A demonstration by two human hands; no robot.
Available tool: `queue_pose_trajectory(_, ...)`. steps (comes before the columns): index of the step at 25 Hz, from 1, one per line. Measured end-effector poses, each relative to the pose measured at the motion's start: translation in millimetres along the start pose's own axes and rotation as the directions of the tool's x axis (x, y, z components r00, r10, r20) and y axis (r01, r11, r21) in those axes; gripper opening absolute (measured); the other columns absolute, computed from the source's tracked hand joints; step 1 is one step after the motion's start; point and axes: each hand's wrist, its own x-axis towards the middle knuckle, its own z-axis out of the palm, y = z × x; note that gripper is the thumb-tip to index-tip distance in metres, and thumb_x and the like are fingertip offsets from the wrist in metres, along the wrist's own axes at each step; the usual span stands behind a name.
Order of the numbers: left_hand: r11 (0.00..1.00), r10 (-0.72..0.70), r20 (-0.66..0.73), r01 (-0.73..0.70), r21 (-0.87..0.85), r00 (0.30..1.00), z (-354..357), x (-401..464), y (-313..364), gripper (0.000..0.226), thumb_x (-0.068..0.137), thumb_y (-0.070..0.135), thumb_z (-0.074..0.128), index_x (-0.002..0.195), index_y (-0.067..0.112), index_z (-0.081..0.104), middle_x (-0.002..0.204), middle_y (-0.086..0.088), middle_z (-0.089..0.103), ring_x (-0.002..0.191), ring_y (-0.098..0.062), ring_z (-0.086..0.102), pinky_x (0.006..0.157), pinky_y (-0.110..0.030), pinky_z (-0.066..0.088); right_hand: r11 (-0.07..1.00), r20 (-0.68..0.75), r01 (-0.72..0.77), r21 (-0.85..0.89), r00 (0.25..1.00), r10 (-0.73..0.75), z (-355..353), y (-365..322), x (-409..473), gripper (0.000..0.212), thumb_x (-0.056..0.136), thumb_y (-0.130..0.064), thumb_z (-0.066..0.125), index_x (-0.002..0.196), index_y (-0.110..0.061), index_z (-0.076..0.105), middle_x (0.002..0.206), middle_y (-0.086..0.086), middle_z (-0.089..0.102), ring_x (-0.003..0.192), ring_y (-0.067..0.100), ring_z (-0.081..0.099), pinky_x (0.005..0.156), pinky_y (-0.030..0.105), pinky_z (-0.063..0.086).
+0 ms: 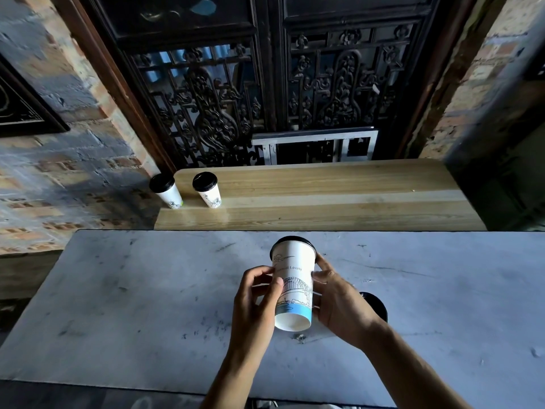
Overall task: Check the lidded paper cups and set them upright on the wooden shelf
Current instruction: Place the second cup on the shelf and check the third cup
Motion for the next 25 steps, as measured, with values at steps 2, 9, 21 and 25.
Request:
queue_pose_trajectory(2,1.0,-0.013,-0.008,0.013,0.001,1.0,0.3,-0.6,0.4,0.014,0.097,0.011,0.068,0.101,0.024,0.067,0.095,0.017,0.076,0.089,-0.006,0.072,0.062,-0.017,0.055,1.0,0.009,0.004,0.006,1.0,-0.004,-0.1,0.6,1.3,0.056,0.092,-0.021,0.059,0.143,-0.043,0.054,0.128,0.024,0.068,0.105,0.034,0.067,0.088,0.044,0.057)
queue_pose_trajectory(9,0.996,0.055,-0.001,-0.054,0.077,0.999,-7.1,0.4,-4.9,0.04,0.099,0.011,0.062,0.112,0.047,0.073,0.12,0.007,0.063,0.109,-0.002,0.065,0.083,-0.019,0.055,0.999,-0.039,0.021,0.046,0.999,-0.019,1.0,-2.6,0.4,0.053,0.101,-0.004,0.045,0.14,-0.039,0.053,0.111,0.026,0.065,0.089,0.034,0.064,0.066,0.039,0.06)
queue_pose_trajectory(21,0.985,0.143,0.003,-0.143,0.094,0.99,-9.5,2.8,-6.4,0.058,0.094,-0.012,0.056,0.098,0.041,0.08,0.11,-0.002,0.067,0.098,-0.01,0.066,0.08,-0.013,0.05,1.0,-0.128,-0.008,0.011,0.992,0.01,-8.9,3.0,8.9,0.046,0.096,-0.003,0.055,0.136,-0.022,0.064,0.107,0.024,0.06,0.074,0.033,0.051,0.068,0.039,0.046)
queue_pose_trajectory(25,0.997,0.059,-0.022,-0.057,0.06,0.998,-9.2,2.0,-4.6,0.041,0.096,0.002,0.065,0.097,0.042,0.078,0.115,0.003,0.073,0.101,-0.009,0.069,0.083,-0.022,0.052,0.999,-0.117,-0.038,-0.024,0.993,0.035,-11.1,2.7,7.5,0.052,0.087,-0.016,0.066,0.139,-0.024,0.063,0.116,0.02,0.065,0.083,0.034,0.047,0.07,0.04,0.042)
